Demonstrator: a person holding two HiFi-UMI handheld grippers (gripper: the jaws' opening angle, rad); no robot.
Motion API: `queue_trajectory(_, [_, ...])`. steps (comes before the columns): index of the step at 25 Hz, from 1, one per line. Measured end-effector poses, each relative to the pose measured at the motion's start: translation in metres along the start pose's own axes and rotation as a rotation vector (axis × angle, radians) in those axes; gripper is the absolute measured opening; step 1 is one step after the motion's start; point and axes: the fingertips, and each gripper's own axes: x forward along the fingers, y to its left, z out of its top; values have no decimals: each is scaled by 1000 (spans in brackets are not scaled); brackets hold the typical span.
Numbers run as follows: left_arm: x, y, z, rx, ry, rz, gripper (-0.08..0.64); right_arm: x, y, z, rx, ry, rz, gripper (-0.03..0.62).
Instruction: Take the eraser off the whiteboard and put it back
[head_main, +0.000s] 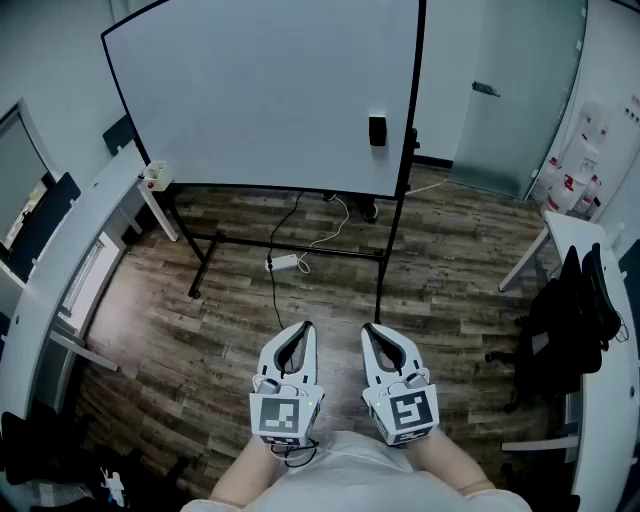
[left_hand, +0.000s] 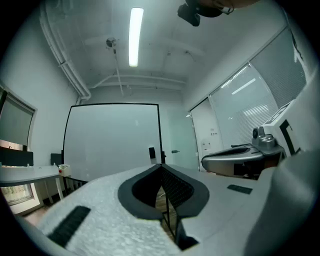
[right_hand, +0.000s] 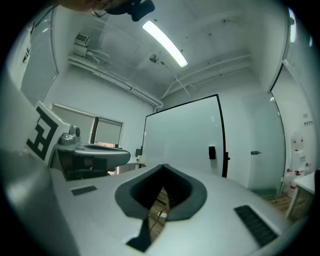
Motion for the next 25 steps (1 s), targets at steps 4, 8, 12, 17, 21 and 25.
queue_trajectory(4, [1,0,-1,1,2,-3,15,0,0,-1,4,4,0,25])
queue_trajectory(8, [3,2,-4,-7,5,-13,15,3,0,-2,6,6,-10,25])
queue_trajectory(12, [3,7,-11,-20,15,-19,15,5,-2,-8,57,-10,-42,25])
queue_trajectory(17, [3,24,-15,-32,8,-18,15,14,-3,-7,51,-25,-92,26])
queue_trajectory(21, [-4,47,-27,-47,18,-11,15,27,4,-16,91,-1,-113,26])
queue_trajectory(25, [-4,72,-41,-67,33,-5,15,44,11,-23,105,14,-133,26])
